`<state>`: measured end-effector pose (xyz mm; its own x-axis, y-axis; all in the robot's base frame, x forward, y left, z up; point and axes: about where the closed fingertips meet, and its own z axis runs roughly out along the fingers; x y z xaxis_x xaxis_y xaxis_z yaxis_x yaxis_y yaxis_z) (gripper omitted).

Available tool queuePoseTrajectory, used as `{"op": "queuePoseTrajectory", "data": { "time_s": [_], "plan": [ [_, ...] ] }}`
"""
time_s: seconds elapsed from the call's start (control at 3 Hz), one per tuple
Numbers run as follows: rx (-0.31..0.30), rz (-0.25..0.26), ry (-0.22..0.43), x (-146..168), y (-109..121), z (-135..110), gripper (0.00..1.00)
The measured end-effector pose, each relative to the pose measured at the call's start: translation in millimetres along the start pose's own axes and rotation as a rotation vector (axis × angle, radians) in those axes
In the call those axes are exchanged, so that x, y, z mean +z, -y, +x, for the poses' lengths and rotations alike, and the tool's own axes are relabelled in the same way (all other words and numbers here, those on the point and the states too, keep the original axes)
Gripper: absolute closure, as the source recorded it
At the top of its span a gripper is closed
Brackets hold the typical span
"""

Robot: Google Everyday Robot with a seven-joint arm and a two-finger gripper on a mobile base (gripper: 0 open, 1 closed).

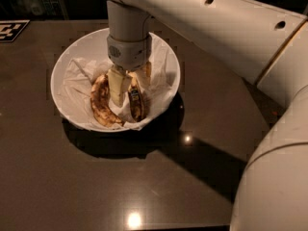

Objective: Pick banana from white bowl

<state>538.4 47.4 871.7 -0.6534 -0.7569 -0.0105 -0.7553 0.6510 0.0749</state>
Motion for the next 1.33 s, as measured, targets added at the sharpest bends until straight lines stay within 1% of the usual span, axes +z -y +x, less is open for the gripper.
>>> {"op": "queuePoseTrajectory", "data": {
  "time_s": [0.67,1.0,1.33],
  "plan": [
    [0.02,-0.048,-0.04,22.3,11.2,-2.6,0.47],
    [0.023,-0.058,-0.047,23.8,12.6,-2.5,0.66],
    [0.023,-0.058,-0.047,23.7,12.6,-2.5,0.88]
  ]
}}
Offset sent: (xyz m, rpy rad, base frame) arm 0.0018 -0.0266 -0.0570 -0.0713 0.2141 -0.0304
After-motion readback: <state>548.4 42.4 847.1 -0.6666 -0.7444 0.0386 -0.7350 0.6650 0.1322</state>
